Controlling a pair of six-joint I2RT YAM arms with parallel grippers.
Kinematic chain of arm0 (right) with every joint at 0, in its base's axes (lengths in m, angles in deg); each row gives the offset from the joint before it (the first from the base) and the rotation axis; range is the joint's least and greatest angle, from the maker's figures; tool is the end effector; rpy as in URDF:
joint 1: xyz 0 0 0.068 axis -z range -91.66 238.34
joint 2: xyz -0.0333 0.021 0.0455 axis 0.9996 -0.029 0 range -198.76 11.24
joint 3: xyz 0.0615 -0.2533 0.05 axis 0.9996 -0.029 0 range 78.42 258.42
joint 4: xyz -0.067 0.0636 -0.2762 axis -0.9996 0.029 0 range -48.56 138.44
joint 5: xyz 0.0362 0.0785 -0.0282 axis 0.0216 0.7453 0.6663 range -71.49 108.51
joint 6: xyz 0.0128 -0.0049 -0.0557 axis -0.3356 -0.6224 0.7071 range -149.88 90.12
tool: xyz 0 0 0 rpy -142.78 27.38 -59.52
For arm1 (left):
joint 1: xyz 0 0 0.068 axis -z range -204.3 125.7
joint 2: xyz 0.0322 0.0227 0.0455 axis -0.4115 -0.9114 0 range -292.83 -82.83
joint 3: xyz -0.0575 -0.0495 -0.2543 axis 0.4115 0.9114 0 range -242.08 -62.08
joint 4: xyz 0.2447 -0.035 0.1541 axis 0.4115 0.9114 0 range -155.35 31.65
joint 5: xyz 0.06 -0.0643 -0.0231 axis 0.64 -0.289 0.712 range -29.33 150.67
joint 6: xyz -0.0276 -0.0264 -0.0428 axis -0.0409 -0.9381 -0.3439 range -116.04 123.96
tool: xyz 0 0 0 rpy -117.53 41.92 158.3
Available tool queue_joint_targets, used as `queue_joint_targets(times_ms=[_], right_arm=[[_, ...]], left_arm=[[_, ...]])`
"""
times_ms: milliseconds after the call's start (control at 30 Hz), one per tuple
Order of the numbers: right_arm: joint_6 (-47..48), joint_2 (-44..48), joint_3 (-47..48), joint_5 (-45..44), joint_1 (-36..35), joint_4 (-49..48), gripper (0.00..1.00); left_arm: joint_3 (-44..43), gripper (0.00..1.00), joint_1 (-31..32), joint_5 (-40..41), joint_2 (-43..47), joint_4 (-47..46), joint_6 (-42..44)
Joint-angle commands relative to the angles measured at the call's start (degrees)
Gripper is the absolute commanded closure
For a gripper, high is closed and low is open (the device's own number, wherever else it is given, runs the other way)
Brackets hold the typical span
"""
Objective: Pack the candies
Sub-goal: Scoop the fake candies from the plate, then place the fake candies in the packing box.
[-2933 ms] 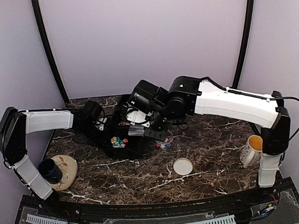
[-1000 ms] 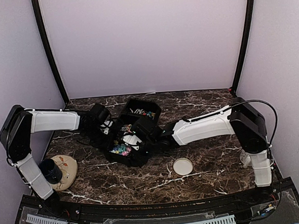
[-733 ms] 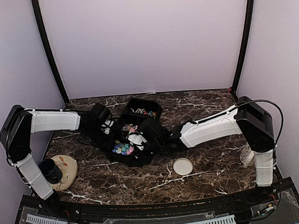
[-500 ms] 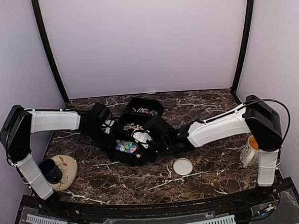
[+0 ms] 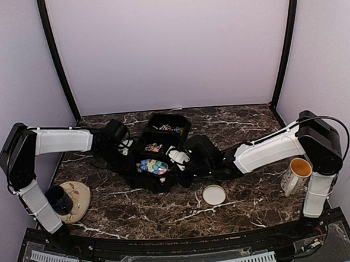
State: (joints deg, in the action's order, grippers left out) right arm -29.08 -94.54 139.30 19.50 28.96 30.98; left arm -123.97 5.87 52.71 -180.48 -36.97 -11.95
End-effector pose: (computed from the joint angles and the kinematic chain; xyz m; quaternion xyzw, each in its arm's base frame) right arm 0.2147 0.3640 0.1426 -0.4470 0.7634 0.2347 0.4028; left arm 0.3115 -0.1875 0.1518 0.1362 0.9628 -0.1496 0.1789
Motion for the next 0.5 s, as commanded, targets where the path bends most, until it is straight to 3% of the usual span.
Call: queue_joint_targets(times_ms=[0, 333, 467], right_arm=[[-1.8, 4.1, -4.0, -1.3, 2.2, -4.1, 1.00], [-1.3, 8.5, -11.7, 0.6, 2.8, -14.5, 1.00], [-0.8, 12.1, -17.7, 0.7, 2.8, -23.3, 1.00]], left_arm=[[-3.3, 1.00, -0.6, -0.5, 5.8, -5.9, 0.3], [-3.4, 1.00, -0.6, -0.3, 6.0, -5.8, 0.3], [-3.4, 1.00, -0.6, -0.5, 5.9, -5.8, 0.3]])
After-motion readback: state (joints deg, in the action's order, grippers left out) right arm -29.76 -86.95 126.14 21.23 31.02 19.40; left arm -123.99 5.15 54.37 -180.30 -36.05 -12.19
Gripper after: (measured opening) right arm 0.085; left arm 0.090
